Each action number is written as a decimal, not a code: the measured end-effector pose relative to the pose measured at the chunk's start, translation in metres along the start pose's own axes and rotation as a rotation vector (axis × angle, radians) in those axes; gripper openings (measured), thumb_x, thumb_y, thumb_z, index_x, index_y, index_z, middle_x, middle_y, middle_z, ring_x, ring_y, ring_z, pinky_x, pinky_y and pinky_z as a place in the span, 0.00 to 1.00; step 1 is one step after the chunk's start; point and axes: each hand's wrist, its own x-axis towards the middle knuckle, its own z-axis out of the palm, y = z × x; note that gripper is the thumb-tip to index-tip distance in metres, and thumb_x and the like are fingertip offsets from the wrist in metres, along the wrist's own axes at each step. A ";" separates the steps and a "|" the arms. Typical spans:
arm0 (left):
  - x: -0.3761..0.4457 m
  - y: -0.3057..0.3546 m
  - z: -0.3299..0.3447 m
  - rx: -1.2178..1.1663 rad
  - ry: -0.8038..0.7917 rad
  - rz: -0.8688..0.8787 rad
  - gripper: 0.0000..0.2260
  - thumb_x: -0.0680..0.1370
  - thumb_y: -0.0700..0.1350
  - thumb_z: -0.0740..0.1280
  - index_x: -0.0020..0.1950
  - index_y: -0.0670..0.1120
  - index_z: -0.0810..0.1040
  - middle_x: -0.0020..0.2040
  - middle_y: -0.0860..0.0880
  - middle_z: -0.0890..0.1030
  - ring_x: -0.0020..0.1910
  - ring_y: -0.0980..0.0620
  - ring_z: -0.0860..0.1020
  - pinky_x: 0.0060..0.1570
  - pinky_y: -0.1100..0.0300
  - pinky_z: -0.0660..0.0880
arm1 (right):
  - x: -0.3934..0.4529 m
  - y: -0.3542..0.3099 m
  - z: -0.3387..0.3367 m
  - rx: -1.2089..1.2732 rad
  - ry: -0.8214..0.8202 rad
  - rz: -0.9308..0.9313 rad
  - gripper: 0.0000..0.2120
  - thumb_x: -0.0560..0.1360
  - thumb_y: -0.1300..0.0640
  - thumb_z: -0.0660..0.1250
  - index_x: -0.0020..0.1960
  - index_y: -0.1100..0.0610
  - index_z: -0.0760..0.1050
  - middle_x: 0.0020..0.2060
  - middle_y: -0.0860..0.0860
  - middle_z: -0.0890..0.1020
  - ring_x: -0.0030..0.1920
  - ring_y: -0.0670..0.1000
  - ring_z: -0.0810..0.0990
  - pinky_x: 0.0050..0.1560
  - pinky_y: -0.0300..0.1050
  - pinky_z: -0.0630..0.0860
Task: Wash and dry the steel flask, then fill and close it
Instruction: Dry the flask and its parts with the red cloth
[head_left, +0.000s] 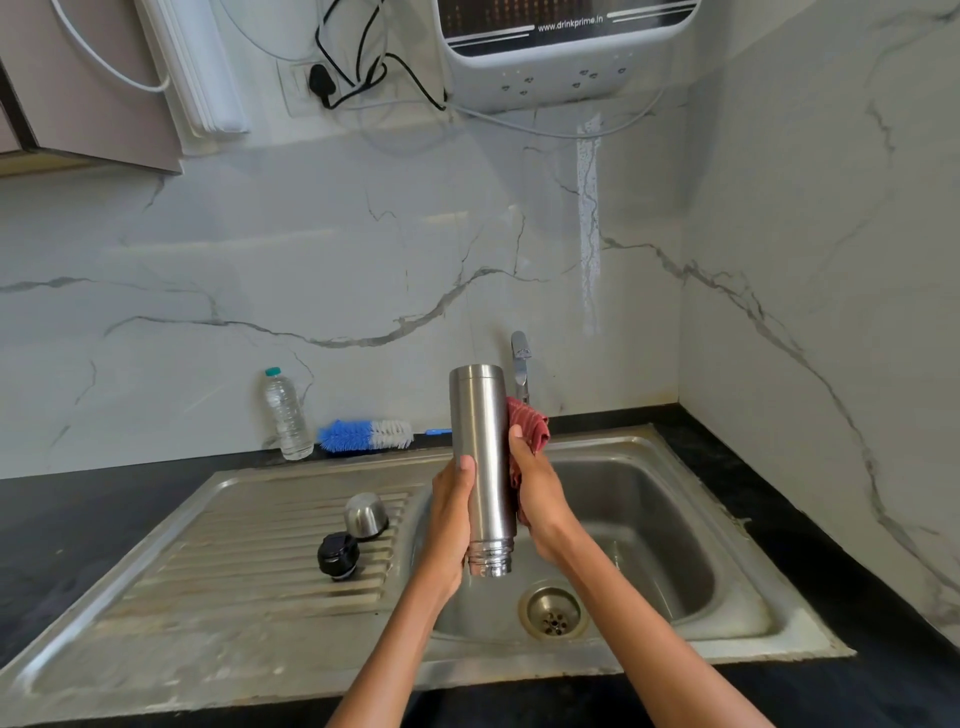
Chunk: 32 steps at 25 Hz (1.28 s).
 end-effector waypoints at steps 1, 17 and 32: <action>0.005 -0.005 -0.001 -0.003 0.028 -0.036 0.35 0.74 0.73 0.66 0.71 0.50 0.73 0.63 0.42 0.82 0.59 0.44 0.83 0.60 0.39 0.79 | -0.004 0.008 0.001 -0.011 -0.006 -0.003 0.22 0.83 0.40 0.55 0.71 0.50 0.73 0.56 0.49 0.86 0.55 0.46 0.85 0.58 0.43 0.80; 0.022 0.053 -0.003 -0.279 0.085 0.059 0.25 0.73 0.54 0.75 0.65 0.46 0.74 0.49 0.46 0.84 0.48 0.47 0.84 0.50 0.50 0.82 | -0.027 0.038 0.002 -0.999 0.050 -0.565 0.41 0.79 0.42 0.63 0.82 0.39 0.40 0.81 0.51 0.58 0.72 0.57 0.71 0.63 0.60 0.77; 0.021 0.050 -0.024 -0.560 0.194 0.001 0.30 0.76 0.67 0.65 0.65 0.42 0.78 0.53 0.41 0.85 0.52 0.43 0.85 0.56 0.46 0.82 | -0.025 -0.005 -0.009 0.487 -0.229 0.372 0.38 0.78 0.29 0.56 0.62 0.61 0.82 0.59 0.69 0.81 0.54 0.67 0.84 0.50 0.59 0.83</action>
